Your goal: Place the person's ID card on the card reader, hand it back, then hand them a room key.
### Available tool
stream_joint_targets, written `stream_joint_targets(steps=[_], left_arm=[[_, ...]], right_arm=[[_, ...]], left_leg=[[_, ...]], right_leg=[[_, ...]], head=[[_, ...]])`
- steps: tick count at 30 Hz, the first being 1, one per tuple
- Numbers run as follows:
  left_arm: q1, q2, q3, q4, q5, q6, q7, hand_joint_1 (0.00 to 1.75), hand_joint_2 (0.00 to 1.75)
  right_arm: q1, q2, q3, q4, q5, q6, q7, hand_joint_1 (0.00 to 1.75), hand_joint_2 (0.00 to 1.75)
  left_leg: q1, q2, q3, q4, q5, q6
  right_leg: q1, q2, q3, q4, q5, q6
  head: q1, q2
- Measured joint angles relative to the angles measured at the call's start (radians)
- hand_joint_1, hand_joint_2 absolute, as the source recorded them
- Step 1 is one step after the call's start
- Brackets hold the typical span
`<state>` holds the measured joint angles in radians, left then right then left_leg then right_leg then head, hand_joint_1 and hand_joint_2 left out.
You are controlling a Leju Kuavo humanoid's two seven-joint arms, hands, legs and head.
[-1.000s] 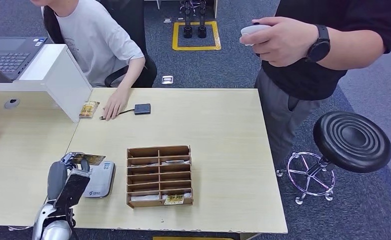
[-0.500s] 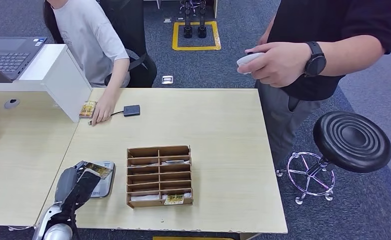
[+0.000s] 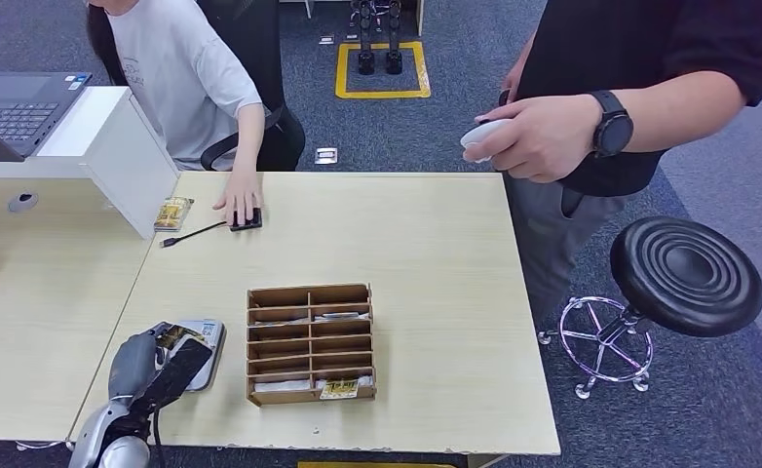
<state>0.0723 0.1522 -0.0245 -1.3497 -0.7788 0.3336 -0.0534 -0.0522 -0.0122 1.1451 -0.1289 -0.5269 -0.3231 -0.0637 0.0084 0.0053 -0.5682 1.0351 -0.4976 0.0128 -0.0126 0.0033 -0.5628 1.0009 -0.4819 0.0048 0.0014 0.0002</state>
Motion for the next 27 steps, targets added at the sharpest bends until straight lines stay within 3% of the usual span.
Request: stream_joint_targets(steps=[20, 27], left_arm=[[-0.018, 0.004, 0.009, 0.059, -0.118, 0.037, 0.042, 1.75, 1.75], [-0.02, 0.003, 0.009, 0.065, -0.09, 0.049, 0.019, 1.75, 1.75]], right_arm=[[0.0, 0.0, 0.004, 0.0, -0.006, -0.002, -0.008, 0.0, 1.75], [0.0, 0.0, 0.005, 0.0, -0.008, -0.003, -0.008, 0.0, 1.75]], left_leg=[[0.0, 0.0, 0.001, 0.0, 0.0, 0.0], [0.0, 0.0, 0.001, 0.0, 0.0, 0.0]], right_leg=[[0.0, 0.0, 0.001, 0.0, 0.0, 0.0], [0.0, 0.0, 0.001, 0.0, 0.0, 0.0]], head=[[0.0, 0.0], [0.0, 0.0]])
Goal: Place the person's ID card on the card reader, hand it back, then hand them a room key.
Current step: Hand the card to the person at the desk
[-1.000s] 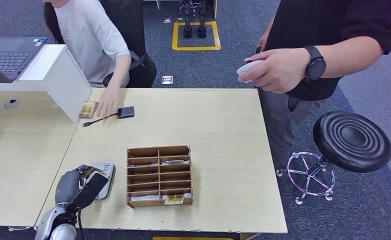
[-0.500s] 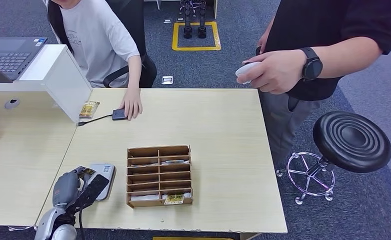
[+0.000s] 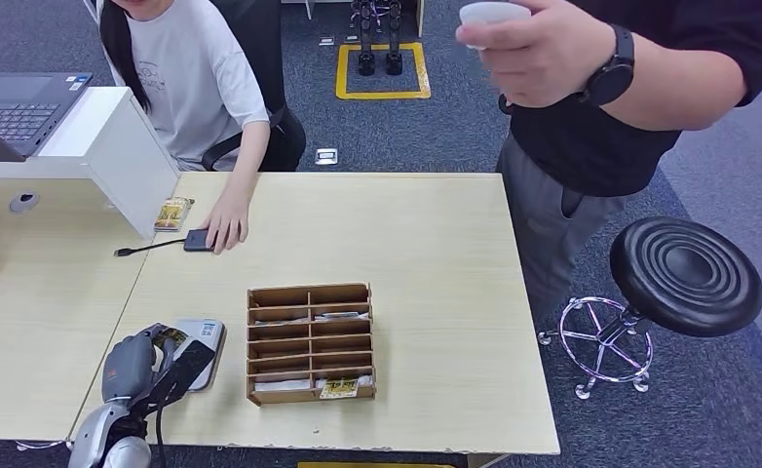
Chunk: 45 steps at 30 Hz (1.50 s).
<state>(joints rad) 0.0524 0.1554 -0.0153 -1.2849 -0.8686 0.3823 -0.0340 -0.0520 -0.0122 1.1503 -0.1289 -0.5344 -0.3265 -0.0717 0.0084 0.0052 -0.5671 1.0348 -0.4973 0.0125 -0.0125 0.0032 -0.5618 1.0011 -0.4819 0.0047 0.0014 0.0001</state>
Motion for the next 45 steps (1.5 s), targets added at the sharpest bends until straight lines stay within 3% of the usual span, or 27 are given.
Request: stream_joint_targets(steps=[4, 9, 13, 26, 30, 33, 40, 45], left_arm=[[0.001, -0.003, 0.003, -0.014, 0.12, -0.004, -0.073, 1.75, 1.75], [-0.002, -0.024, 0.032, -0.11, 0.394, 0.002, -0.204, 1.75, 1.75], [-0.027, -0.036, 0.062, -0.185, 0.471, 0.027, -0.237, 1.75, 1.75], [-0.126, -0.023, 0.093, -0.21, 0.377, 0.153, -0.277, 1.75, 1.75], [-0.16, -0.013, 0.095, -0.189, 0.145, 0.276, -0.293, 1.75, 1.75], [-0.182, -0.014, 0.106, -0.168, 0.016, 0.305, -0.321, 1.75, 1.75], [-0.221, -0.076, 0.219, -0.131, -0.177, 0.31, -0.455, 1.75, 1.75], [-0.233, -0.113, 0.274, -0.115, -0.193, 0.31, -0.481, 1.75, 1.75]], right_arm=[[0.0, 0.0, 0.005, 0.0, -0.003, -0.001, -0.001, 0.0, 1.75], [0.0, 0.0, 0.018, 0.0, 0.0, -0.006, -0.004, 0.0, 1.75], [-0.001, 0.0, 0.025, 0.0, 0.008, -0.015, -0.003, 0.0, 1.75], [-0.012, 0.0, 0.048, -0.001, 0.024, -0.012, 0.001, 0.0, 1.75], [-0.015, 0.0, 0.061, -0.002, 0.034, -0.003, 0.004, 0.0, 1.75], [-0.018, 0.0, 0.07, -0.004, 0.037, 0.001, 0.002, 0.0, 1.75], [-0.024, 0.0, 0.078, -0.008, 0.04, 0.002, -0.002, 0.0, 1.75], [-0.024, 0.0, 0.089, -0.01, 0.04, 0.003, 0.0, 0.0, 1.75]], left_leg=[[0.0, 0.0, 0.0, 0.0, 0.0, 0.0], [0.0, 0.0, 0.0, 0.0, 0.0, 0.0], [0.0, 0.0, -0.001, 0.0, 0.0, 0.0], [0.0, -0.001, -0.001, 0.0, 0.001, -0.001], [0.0, -0.001, -0.001, 0.0, 0.001, -0.001], [0.0, -0.001, -0.001, 0.0, 0.001, -0.001], [0.0, -0.001, -0.001, 0.0, 0.001, -0.001], [0.0, -0.001, -0.001, 0.0, 0.001, -0.001]], right_leg=[[0.0, 0.0, 0.0, 0.0, 0.0, 0.0], [0.0, 0.0, 0.0, 0.0, 0.0, 0.0], [0.0, 0.0, -0.001, 0.0, 0.0, 0.0], [0.0, 0.0, -0.001, 0.0, 0.0, 0.0], [0.0, -0.001, -0.001, 0.0, 0.0, 0.0], [0.0, 0.0, -0.001, 0.0, 0.0, 0.0], [0.0, -0.001, -0.001, 0.0, 0.0, 0.0], [0.0, -0.001, -0.001, 0.0, 0.0, 0.0]], head=[[0.0, 0.0], [0.0, 0.0], [0.0, 0.0], [0.0, 0.0], [0.0, 0.0], [0.0, 0.0], [0.0, 0.0], [0.0, 0.0]])
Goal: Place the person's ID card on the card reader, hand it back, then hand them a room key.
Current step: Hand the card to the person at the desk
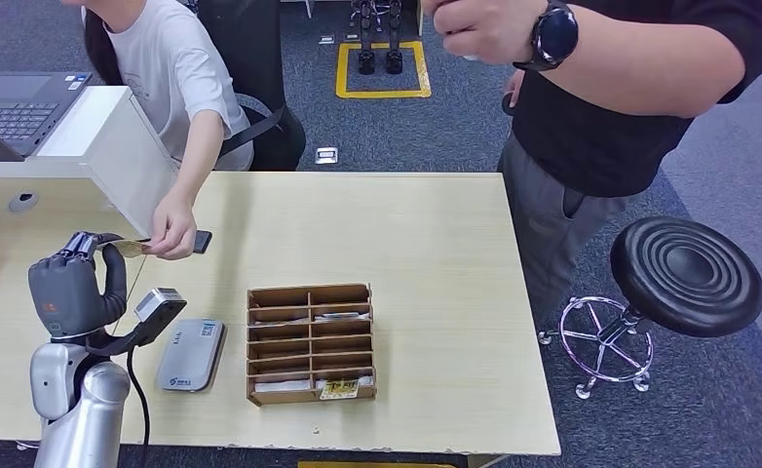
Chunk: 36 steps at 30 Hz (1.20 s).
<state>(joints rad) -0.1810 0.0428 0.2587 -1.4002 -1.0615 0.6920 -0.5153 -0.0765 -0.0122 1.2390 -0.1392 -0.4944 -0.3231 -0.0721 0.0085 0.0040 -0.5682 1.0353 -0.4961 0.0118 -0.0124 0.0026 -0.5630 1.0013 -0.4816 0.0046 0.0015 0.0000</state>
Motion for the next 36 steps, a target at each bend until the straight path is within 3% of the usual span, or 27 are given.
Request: stream_joint_targets(steps=[16, 20, 25, 36], left_arm=[[-0.01, -0.029, 0.025, 0.015, 0.01, 0.0, 0.002, 1.75, 1.75], [-0.01, -0.026, 0.024, 0.021, 0.055, 0.0, 0.017, 0.0, 1.75], [-0.007, 0.014, -0.015, 0.025, 0.161, 0.0, 0.09, 0.0, 1.75], [0.066, 0.178, -0.094, 0.025, 0.221, -0.01, 0.174, 0.0, 1.75]], right_arm=[[-0.001, 0.0, 0.002, 0.0, -0.002, 0.0, 0.0, 0.0, 1.75], [-0.001, 0.0, 0.002, 0.0, -0.004, 0.0, -0.001, 0.0, 1.75], [-0.003, 0.0, 0.003, -0.001, -0.009, 0.0, -0.003, 0.0, 1.75], [0.0, 0.0, 0.002, -0.001, -0.019, 0.001, -0.007, 0.0, 1.75]], left_leg=[[0.0, 0.0, 0.0, 0.0, 0.0, 0.0], [0.0, 0.0, 0.0, 0.0, 0.0, 0.0], [0.0, 0.0, 0.0, 0.0, 0.0, 0.0], [0.001, 0.001, 0.0, 0.0, 0.0, 0.0]], right_leg=[[0.0, 0.0, 0.0, 0.0, 0.0, 0.0], [0.0, 0.0, 0.0, 0.0, 0.0, 0.0], [0.0, 0.0, 0.0, 0.0, 0.0, 0.0], [0.0, 0.001, -0.001, 0.0, 0.0, 0.0]], head=[[0.0, 0.0], [0.0, 0.0], [0.0, 0.0], [0.0, 0.0]])
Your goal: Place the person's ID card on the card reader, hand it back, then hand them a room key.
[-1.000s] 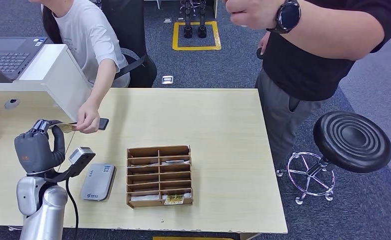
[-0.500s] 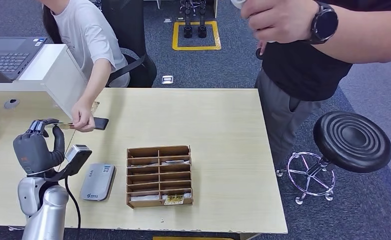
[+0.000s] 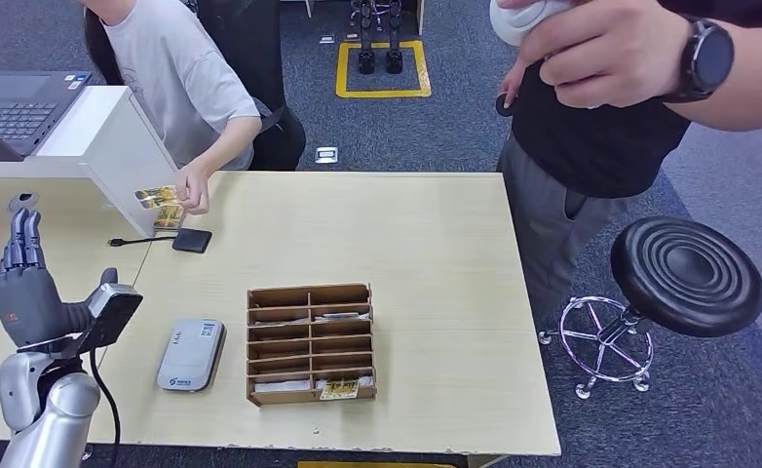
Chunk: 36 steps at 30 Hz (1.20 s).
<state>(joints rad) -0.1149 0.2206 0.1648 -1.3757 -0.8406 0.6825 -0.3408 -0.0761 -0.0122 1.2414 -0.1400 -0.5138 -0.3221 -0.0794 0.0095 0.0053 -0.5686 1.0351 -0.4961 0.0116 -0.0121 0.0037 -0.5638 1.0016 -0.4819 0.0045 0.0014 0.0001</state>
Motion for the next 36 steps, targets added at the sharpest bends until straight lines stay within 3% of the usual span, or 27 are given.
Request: stream_joint_targets(steps=[13, 20, 22, 25, 29, 36], left_arm=[[0.093, 0.121, 0.014, -0.009, -0.015, 0.008, 0.039, 0.0, 1.75], [0.125, 0.14, 0.028, -0.023, 0.006, -0.003, 0.03, 0.0, 1.75], [0.147, 0.143, 0.029, -0.046, 0.089, -0.07, -0.022, 0.0, 1.75], [0.213, 0.148, 0.026, -0.137, 0.248, -0.281, -0.131, 0.0, 1.75], [0.296, 0.168, -0.007, -0.292, 0.287, -0.5, -0.146, 0.0, 1.75], [0.339, 0.187, -0.038, -0.422, 0.29, -0.543, -0.132, 0.0, 1.75]], right_arm=[[0.006, 0.0, 0.0, 0.0, -0.018, -0.002, -0.009, 0.0, 1.75], [0.007, 0.0, 0.0, 0.0, -0.02, -0.002, -0.009, 0.0, 1.75], [0.008, 0.0, 0.0, 0.0, -0.025, -0.002, -0.011, 0.0, 1.75], [0.009, 0.0, 0.0, 0.001, -0.035, -0.002, -0.02, 0.0, 1.75], [0.009, 0.0, -0.001, 0.002, -0.046, 0.0, -0.023, 0.0, 1.75], [0.009, 0.0, -0.001, 0.005, -0.05, 0.001, -0.023, 0.0, 1.75]], left_leg=[[0.0, -0.001, 0.0, 0.0, 0.0, 0.0], [0.0, -0.001, -0.001, 0.0, 0.0, 0.0], [0.0, -0.001, 0.0, 0.0, 0.0, 0.0], [0.0, 0.0, 0.0, 0.0, 0.0, 0.0], [0.0, 0.0, -0.001, 0.0, 0.0, 0.0], [0.0, -0.001, -0.001, 0.0, 0.0, -0.001]], right_leg=[[0.0, -0.001, 0.0, 0.0, 0.0, 0.0], [0.0, -0.001, 0.0, 0.0, -0.001, -0.001], [0.0, -0.001, 0.0, 0.0, -0.001, -0.001], [0.0, 0.0, 0.0, 0.0, -0.001, -0.001], [0.0, -0.001, -0.001, -0.001, -0.001, -0.001], [0.0, -0.001, -0.001, 0.0, -0.001, -0.001]], head=[[0.0, 0.0], [0.0, 0.0], [0.0, 0.0], [0.0, 0.0], [0.0, 0.0], [0.0, 0.0]])
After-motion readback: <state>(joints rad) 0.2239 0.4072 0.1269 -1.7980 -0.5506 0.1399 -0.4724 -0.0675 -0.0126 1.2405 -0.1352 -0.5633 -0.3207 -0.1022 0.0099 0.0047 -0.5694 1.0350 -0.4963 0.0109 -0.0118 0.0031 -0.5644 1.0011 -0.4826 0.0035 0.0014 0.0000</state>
